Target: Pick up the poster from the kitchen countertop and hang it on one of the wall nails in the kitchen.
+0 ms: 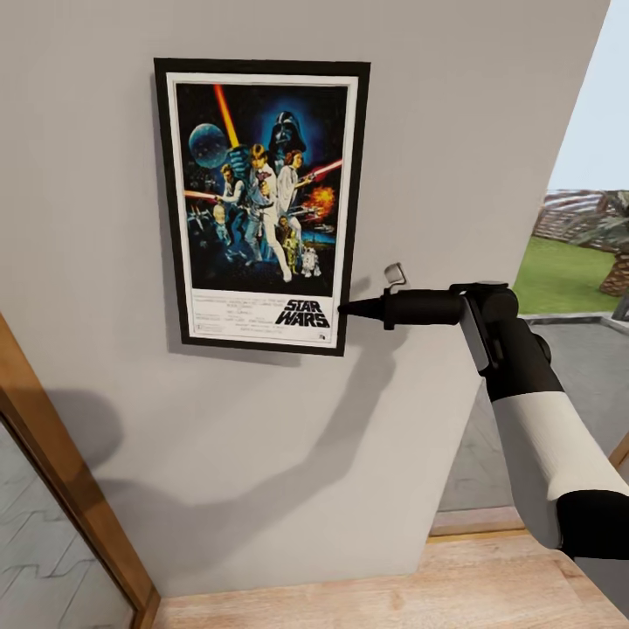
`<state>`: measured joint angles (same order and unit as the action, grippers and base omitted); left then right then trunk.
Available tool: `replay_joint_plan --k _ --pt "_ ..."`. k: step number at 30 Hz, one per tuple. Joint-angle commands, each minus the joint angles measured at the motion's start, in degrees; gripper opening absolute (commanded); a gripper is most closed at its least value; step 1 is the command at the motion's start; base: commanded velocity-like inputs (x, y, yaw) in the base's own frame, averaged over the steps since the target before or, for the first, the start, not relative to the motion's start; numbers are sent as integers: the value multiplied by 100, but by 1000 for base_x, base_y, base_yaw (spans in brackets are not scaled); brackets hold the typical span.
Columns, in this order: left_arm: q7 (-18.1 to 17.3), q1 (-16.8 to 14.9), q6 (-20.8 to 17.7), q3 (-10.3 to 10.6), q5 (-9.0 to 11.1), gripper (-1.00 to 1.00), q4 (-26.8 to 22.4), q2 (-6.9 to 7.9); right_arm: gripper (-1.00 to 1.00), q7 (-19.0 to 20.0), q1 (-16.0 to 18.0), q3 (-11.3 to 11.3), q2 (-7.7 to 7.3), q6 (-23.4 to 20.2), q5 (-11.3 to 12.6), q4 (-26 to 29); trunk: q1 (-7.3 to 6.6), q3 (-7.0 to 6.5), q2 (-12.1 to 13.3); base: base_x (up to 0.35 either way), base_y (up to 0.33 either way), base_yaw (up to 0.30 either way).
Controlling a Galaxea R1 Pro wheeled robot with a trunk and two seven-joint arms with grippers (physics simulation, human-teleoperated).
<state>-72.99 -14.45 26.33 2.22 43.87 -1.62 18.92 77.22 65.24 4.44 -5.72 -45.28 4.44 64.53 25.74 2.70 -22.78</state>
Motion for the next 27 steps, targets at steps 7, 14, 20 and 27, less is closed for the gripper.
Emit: replay_joint_plan --k 7,14,20,27 --pt "-14 -5 31 24 25 100 3 -1 -100 -14 7 13 -8 -60 40 6 4 13 -14 17 0 0" --pt "-14 -5 31 24 25 100 3 6 100 -14 7 13 -8 -60 51 10 4 13 -14 1 0 0" --pt "-14 -5 31 24 25 100 3 6 100 -14 7 18 -8 -60 147 7 4 13 -14 0 0 0" --pt "-14 -5 31 24 25 100 3 7 100 -14 7 13 -8 -60 169 7 4 13 -14 0 0 0"
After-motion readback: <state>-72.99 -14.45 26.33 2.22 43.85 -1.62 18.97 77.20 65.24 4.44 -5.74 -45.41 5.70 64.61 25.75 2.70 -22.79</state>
